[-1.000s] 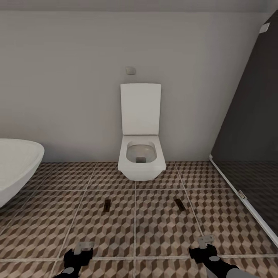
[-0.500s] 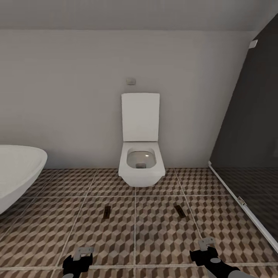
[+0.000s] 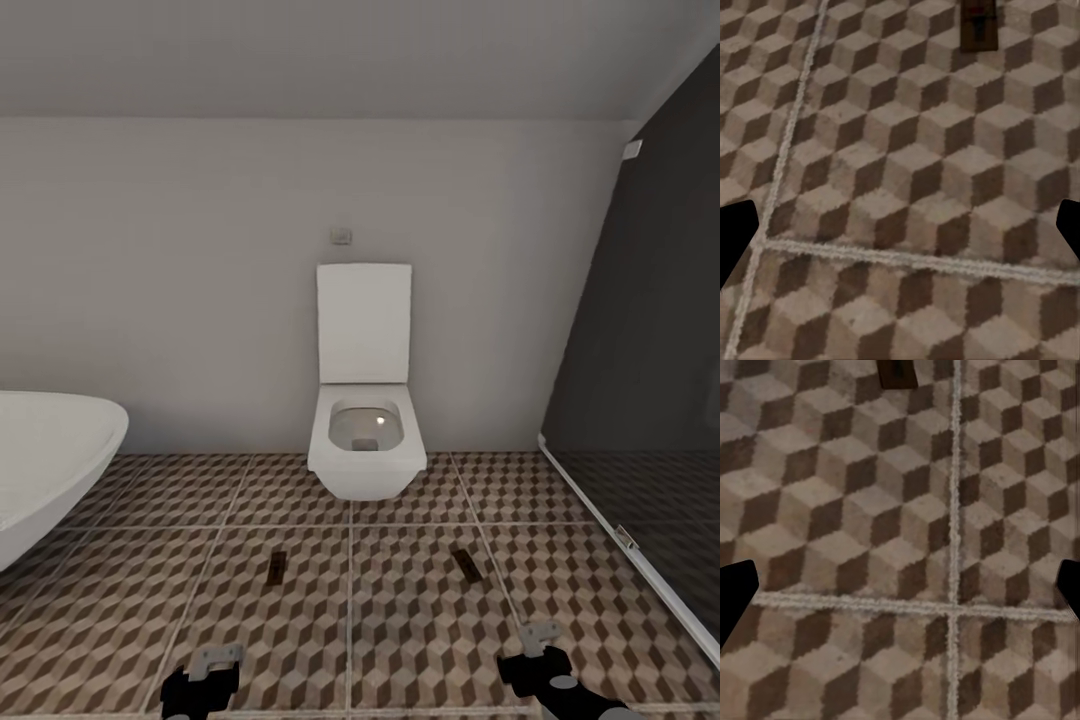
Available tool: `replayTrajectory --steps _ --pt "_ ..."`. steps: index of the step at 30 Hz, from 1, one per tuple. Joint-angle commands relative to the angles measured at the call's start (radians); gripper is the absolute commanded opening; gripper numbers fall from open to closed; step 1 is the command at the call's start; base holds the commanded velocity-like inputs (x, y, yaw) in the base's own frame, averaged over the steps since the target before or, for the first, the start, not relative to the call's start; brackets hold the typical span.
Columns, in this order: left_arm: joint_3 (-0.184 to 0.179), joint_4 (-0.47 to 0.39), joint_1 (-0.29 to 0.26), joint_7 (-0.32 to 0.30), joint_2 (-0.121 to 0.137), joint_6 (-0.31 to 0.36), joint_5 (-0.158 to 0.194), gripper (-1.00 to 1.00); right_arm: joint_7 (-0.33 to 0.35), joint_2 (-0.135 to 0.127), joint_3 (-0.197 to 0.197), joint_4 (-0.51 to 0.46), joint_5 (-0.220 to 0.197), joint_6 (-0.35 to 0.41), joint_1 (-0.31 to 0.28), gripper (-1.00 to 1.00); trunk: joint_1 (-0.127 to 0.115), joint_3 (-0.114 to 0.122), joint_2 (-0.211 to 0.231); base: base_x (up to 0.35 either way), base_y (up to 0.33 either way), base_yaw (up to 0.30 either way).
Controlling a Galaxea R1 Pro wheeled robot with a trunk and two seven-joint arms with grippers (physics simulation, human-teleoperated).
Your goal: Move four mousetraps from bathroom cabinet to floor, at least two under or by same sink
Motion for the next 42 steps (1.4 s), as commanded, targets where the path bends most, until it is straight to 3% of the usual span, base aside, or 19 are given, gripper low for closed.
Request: replayTrajectory --steps 1,15,42 --pt "-0.008 0.000 0.000 0.004 0.000 -0.002 0.006 1.00 -0.006 0.000 0.001 0.003 0.009 -0.004 -0.001 1.00 -0.001 0.003 0.000 0.000 0.000 0.000" --pt "-0.008 0.000 0.003 0.016 -0.013 -0.001 0.054 1.00 -0.015 0.000 0.001 0.003 0.010 -0.004 0.005 1.00 -0.007 0.057 0.003 0.000 0.000 0.000" --pt "-0.007 0.000 0.003 0.052 -0.025 -0.004 0.070 1.00 -0.017 0.004 0.004 0.003 0.012 0.045 0.005 1.00 -0.110 0.142 0.192 0.000 0.000 0.000"
